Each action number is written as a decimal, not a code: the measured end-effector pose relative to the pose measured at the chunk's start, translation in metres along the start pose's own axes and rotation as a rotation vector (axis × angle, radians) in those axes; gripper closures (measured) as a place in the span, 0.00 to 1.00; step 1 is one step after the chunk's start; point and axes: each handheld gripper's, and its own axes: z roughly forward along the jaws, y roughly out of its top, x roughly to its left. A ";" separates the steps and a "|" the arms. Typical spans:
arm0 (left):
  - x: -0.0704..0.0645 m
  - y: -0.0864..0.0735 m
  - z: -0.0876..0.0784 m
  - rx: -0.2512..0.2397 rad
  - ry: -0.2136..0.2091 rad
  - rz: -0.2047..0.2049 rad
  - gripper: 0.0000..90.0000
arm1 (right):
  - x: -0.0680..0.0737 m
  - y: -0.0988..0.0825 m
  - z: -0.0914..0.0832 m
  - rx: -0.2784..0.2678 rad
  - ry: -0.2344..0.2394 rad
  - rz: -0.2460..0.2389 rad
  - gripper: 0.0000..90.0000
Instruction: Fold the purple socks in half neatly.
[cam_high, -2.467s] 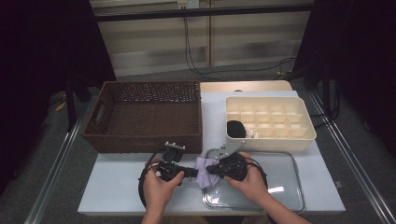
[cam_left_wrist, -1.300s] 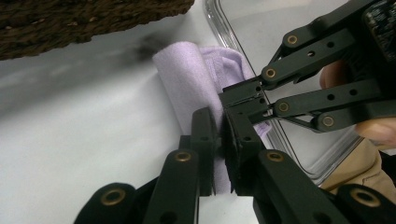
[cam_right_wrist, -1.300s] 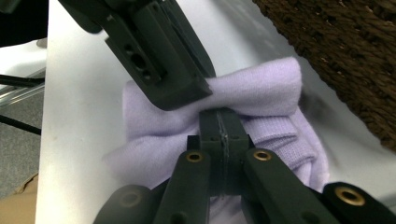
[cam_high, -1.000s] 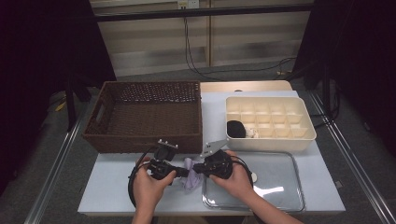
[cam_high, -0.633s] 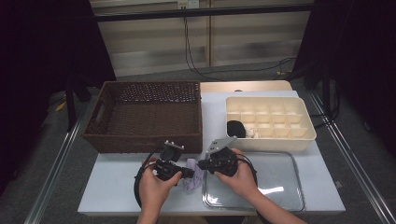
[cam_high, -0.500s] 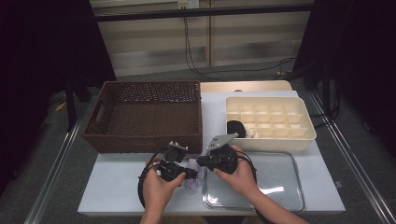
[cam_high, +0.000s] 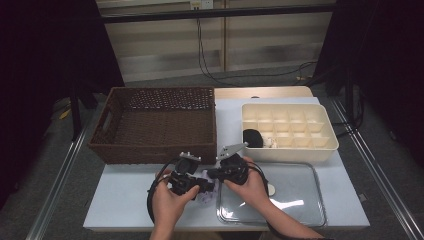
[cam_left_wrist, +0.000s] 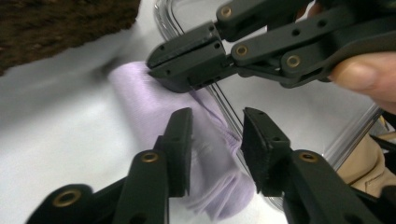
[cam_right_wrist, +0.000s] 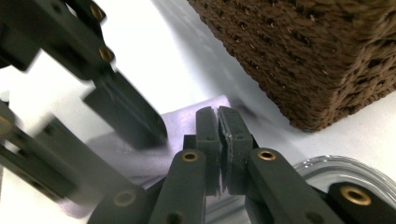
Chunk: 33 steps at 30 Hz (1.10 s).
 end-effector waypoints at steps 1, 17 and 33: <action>0.001 -0.001 -0.006 -0.019 0.005 -0.009 0.69 | -0.001 0.000 0.000 -0.001 0.003 0.003 0.98; 0.021 -0.012 -0.032 -0.070 0.001 -0.100 0.86 | 0.000 -0.003 0.000 0.014 -0.001 -0.007 1.00; 0.005 -0.012 0.007 0.002 -0.002 -0.040 0.89 | 0.003 0.002 -0.019 -0.028 -0.007 0.094 0.83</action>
